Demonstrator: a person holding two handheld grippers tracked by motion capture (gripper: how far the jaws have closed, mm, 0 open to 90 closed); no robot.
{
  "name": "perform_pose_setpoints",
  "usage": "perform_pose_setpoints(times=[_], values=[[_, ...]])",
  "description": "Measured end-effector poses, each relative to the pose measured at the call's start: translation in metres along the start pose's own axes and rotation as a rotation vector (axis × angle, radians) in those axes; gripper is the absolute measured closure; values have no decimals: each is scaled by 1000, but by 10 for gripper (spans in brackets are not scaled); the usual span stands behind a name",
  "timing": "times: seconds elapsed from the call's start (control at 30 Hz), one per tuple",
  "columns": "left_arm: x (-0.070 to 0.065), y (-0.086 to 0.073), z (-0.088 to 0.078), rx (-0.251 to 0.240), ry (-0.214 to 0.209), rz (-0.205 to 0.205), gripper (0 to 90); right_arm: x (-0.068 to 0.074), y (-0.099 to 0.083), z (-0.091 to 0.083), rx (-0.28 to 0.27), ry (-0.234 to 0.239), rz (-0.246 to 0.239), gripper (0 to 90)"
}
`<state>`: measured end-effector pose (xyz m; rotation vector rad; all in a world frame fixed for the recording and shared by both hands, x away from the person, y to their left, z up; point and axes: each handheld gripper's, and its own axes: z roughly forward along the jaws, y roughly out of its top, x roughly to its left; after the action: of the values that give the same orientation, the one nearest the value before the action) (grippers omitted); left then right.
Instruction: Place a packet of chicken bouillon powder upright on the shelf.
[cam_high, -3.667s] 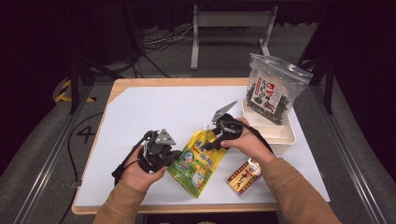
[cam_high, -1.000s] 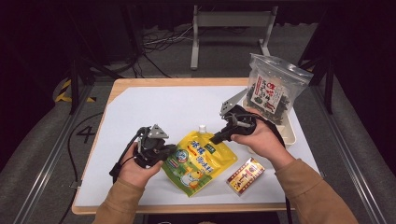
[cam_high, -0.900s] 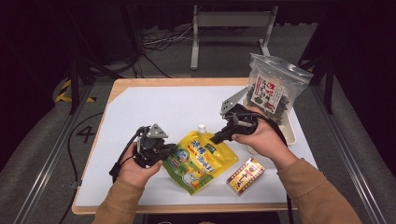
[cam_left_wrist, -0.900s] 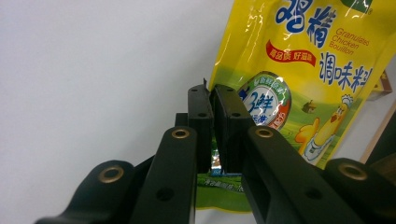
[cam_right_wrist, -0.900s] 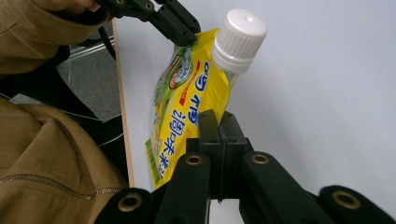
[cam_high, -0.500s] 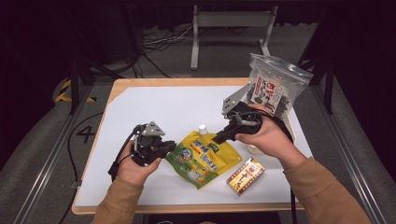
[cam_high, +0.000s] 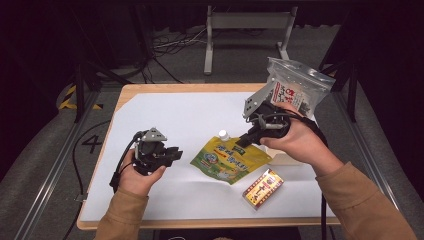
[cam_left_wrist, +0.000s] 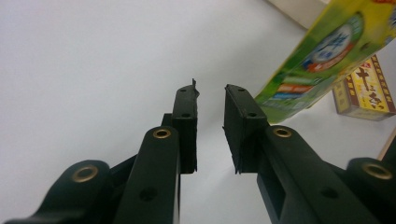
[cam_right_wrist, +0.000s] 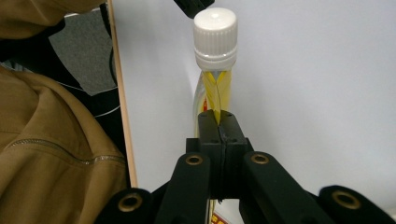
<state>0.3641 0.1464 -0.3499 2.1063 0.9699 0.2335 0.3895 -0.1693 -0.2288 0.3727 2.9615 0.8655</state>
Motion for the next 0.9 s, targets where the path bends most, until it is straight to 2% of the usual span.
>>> perform_pose_setpoints(times=[0.07, 0.1, 0.4, 0.7, 0.9], values=[[3, -1, 0, 0, 6, 2, 751, 0, 2, -5, 9, -16, 3, 900], [5, -2, 0, 0, 8, -11, 749, -1, 2, -7, 13, -24, 6, 900], [19, -7, -4, -2, 25, -46, 719, -6, 2, -28, 44, -81, 14, 900], [24, -6, -2, -3, 32, -55, 717, -9, 0, -46, 41, -106, 32, 900], [27, -6, -1, 1, 32, -61, 717, -10, 0, -65, 39, -146, 40, 900]])
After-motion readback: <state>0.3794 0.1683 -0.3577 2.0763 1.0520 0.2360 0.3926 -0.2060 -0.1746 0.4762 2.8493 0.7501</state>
